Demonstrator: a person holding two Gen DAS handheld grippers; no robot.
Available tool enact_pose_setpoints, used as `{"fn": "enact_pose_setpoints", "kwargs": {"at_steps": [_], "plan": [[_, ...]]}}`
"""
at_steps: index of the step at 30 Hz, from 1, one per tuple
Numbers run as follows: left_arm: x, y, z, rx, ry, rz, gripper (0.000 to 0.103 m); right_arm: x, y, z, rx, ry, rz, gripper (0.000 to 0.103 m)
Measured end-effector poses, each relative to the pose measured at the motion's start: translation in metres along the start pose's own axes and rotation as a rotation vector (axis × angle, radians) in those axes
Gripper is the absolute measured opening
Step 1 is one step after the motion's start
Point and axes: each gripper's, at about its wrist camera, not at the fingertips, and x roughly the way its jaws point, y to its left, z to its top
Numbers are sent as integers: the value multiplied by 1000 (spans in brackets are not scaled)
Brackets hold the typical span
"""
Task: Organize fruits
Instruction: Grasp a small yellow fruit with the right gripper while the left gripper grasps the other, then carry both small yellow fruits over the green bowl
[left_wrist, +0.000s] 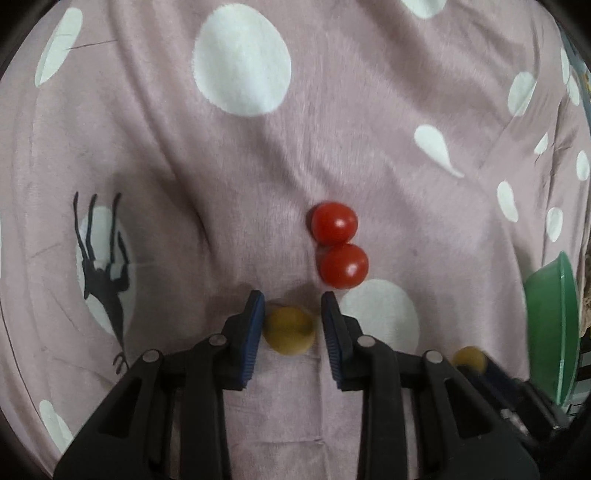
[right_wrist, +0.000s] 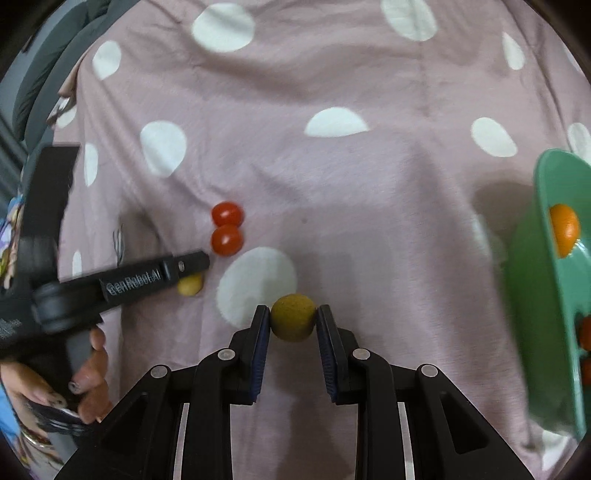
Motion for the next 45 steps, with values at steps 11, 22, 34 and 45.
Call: {"fn": "enact_pose_setpoints", "kwargs": {"at_steps": [11, 22, 34, 45], "plan": [[-8, 10, -10, -33, -40, -6, 26, -8, -27, 5, 42, -15, -19, 26], [-40, 0, -23, -13, -105, -1, 26, -30, -39, 2, 58, -62, -58, 27], [-85, -34, -53, 73, -205, -25, 26, -62, -49, 3, 53, -148, -121, 27], [-112, -95, -65, 180, -272, -101, 27, -94, -71, 7, 78, -221, -169, 27]]}}
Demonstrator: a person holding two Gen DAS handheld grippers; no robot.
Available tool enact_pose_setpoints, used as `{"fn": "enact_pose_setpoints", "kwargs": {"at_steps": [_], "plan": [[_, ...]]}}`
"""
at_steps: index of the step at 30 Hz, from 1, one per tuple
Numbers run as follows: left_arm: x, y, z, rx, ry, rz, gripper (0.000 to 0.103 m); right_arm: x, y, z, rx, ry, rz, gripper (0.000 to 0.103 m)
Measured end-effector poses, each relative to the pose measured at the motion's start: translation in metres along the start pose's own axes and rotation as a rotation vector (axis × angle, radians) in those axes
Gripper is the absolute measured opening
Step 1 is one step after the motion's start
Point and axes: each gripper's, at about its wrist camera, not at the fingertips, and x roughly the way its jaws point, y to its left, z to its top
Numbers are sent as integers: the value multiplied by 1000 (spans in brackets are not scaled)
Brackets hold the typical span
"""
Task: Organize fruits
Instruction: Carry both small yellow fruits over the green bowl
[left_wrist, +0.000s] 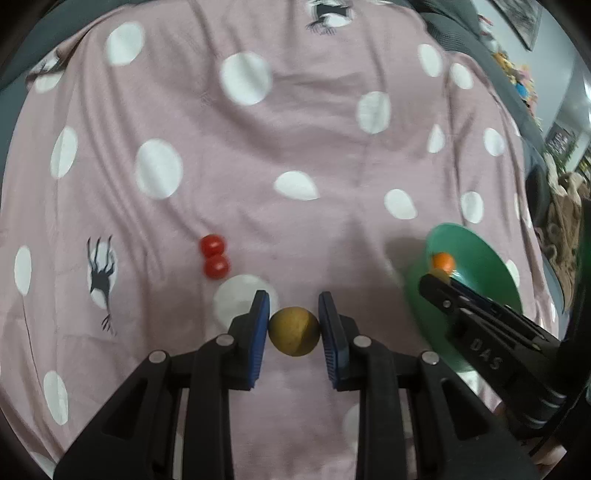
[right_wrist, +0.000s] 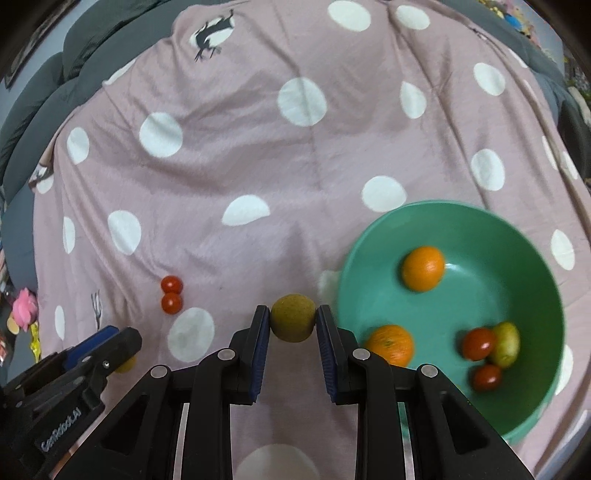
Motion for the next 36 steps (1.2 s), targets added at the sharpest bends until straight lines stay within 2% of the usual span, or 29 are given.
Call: {"fn": "enact_pose_setpoints", "kwargs": {"at_steps": [15, 31, 36], "plan": [[19, -79, 5, 116, 19, -77, 27, -25, -67, 5, 123, -48, -104, 27], [40, -136, 3, 197, 60, -150, 27, -25, -118, -4, 227, -7, -185, 27], [46, -148, 0, 217, 76, -166, 27, -21, -126, -6, 246, 16, -182, 27]]}}
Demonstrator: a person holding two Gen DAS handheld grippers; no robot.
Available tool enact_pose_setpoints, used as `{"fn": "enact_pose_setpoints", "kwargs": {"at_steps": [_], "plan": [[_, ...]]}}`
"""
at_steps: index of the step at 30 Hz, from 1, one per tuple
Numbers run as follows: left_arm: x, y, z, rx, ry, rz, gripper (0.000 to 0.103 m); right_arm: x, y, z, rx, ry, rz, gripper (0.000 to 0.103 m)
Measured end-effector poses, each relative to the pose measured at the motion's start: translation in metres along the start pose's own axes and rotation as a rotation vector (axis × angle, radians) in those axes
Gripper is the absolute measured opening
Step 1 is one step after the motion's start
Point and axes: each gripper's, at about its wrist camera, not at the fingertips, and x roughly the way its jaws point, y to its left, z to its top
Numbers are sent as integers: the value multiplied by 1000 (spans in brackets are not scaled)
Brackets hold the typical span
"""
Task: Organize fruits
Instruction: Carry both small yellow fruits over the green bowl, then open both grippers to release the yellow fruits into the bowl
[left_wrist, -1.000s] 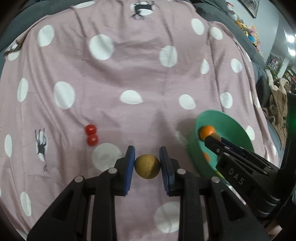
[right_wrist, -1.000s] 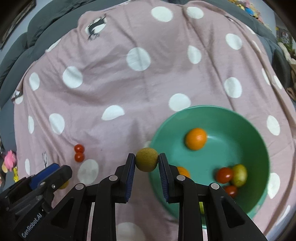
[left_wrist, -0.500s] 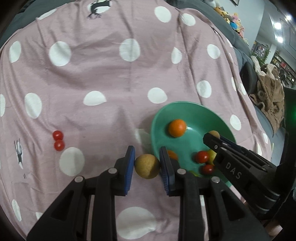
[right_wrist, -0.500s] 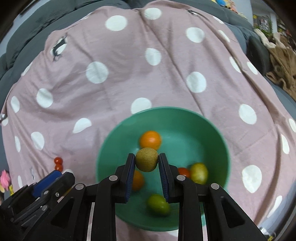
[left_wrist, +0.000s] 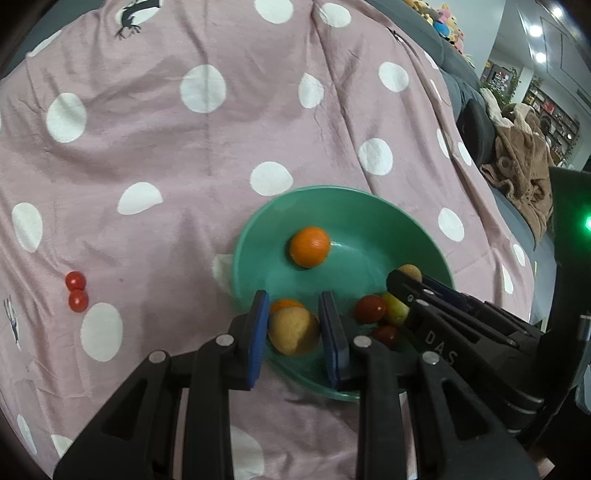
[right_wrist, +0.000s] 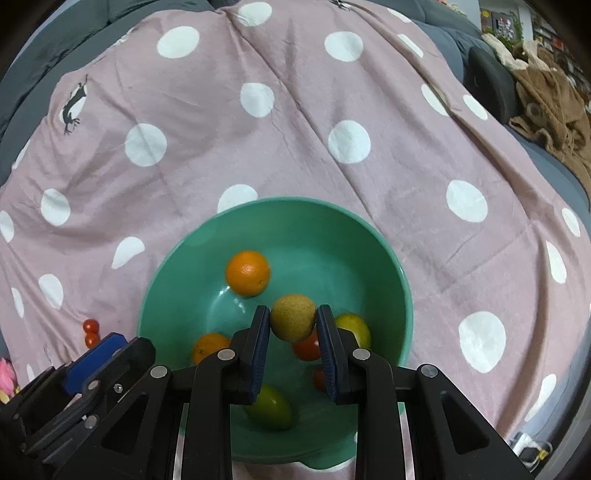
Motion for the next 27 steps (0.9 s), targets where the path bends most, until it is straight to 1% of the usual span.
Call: {"fn": "enact_pose_setpoints", "kwargs": {"at_steps": [8, 20, 27], "plan": [[13, -9, -3, 16, 29, -9, 27, 7, -10, 0, 24, 28, -17, 27], [23, -10, -4, 5, 60, -17, 27, 13, -16, -1, 37, 46, -12, 27], [27, -8, -5, -4, 81, -34, 27, 14, -19, -2, 43, 53, -14, 27]]}}
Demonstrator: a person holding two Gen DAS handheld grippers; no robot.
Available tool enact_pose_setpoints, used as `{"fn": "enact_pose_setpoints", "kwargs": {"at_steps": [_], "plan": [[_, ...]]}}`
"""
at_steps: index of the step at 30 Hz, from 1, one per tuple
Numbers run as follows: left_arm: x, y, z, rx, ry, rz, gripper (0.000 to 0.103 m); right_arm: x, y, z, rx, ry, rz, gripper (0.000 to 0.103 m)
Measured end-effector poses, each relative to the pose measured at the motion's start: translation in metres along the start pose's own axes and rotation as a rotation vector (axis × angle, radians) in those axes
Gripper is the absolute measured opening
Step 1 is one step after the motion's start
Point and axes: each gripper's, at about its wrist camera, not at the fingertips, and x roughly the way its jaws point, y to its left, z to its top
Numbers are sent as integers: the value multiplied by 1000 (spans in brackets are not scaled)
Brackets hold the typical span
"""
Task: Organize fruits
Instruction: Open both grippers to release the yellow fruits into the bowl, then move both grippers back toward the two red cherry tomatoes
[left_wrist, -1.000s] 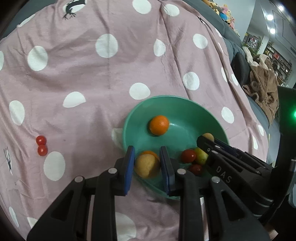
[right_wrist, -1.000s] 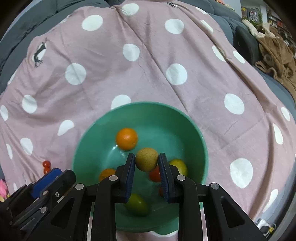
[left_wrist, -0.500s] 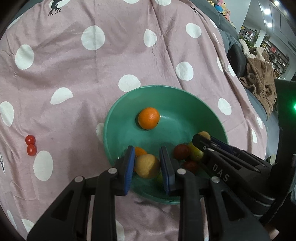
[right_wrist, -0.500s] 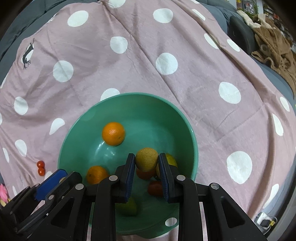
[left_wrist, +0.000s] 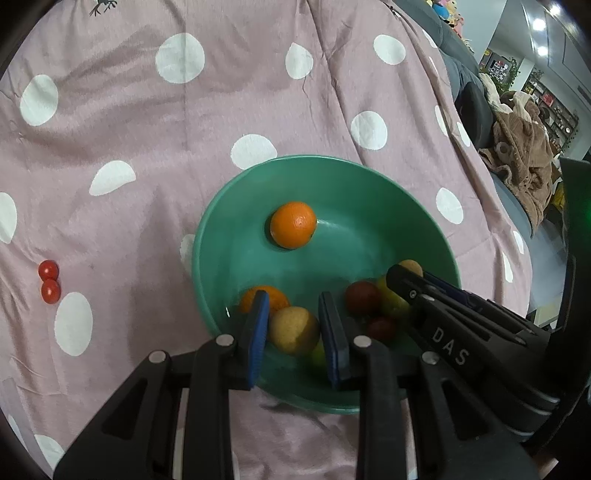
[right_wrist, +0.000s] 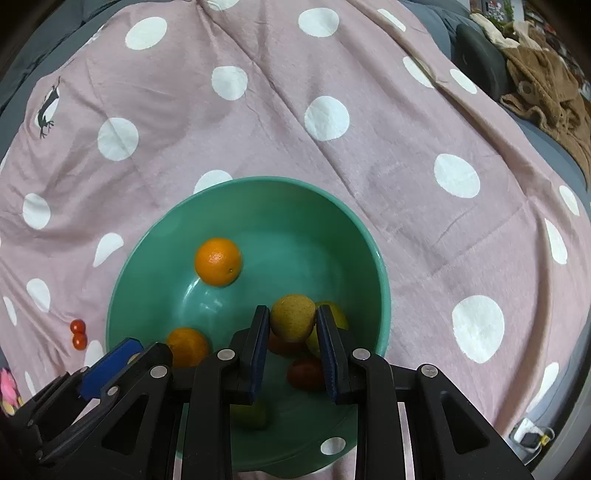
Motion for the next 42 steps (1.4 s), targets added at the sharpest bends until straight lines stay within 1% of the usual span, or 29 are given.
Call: {"fn": "enact_pose_setpoints", "kwargs": {"at_steps": [14, 19, 21, 22, 24, 25, 26, 27, 28, 31, 32, 33, 34, 35, 37, 39, 42], "plan": [[5, 7, -1, -10, 26, -17, 27, 1, 0, 2, -4, 5, 2, 27], [3, 10, -1, -26, 22, -40, 26, 1, 0, 2, -3, 5, 3, 27], [0, 12, 0, -29, 22, -36, 32, 0, 0, 2, -4, 3, 9, 27], [-3, 13, 0, -32, 18, -40, 33, 0, 0, 2, -4, 1, 13, 27], [-12, 18, 0, -42, 5, -49, 43, -4, 2, 2, -9, -13, 18, 28], [-16, 22, 0, -49, -3, -56, 44, -6, 3, 2, -8, -22, 18, 31], [-22, 27, 0, -60, -14, -74, 47, -8, 4, 2, -6, -30, 22, 40], [-30, 35, 0, -80, -22, -95, 54, -10, 6, 2, -4, -40, 38, 48], [-38, 43, 0, -102, -25, -96, 57, -12, 9, 3, -4, -46, 58, 50], [-62, 77, -2, -166, -65, -73, 60, -17, 25, 3, -31, -48, 130, 51], [-70, 91, -4, -183, -78, -52, 62, -19, 33, 2, -49, -50, 156, 51], [-78, 109, -6, -203, -89, -15, 64, -20, 42, 2, -66, -52, 177, 51], [-84, 122, -8, -216, -93, 16, 65, -22, 51, 2, -86, -53, 194, 51], [-91, 145, -12, -243, -92, 66, 65, -24, 59, 1, -106, -56, 211, 51], [-98, 179, -19, -297, -93, 111, 65, -26, 86, -5, -166, -62, 258, 51], [-103, 217, -27, -378, -91, 132, 65, -26, 113, -10, -218, -64, 296, 51], [-103, 259, -37, -484, -96, 132, 64, -17, 163, -23, -322, -57, 334, 51]]}}
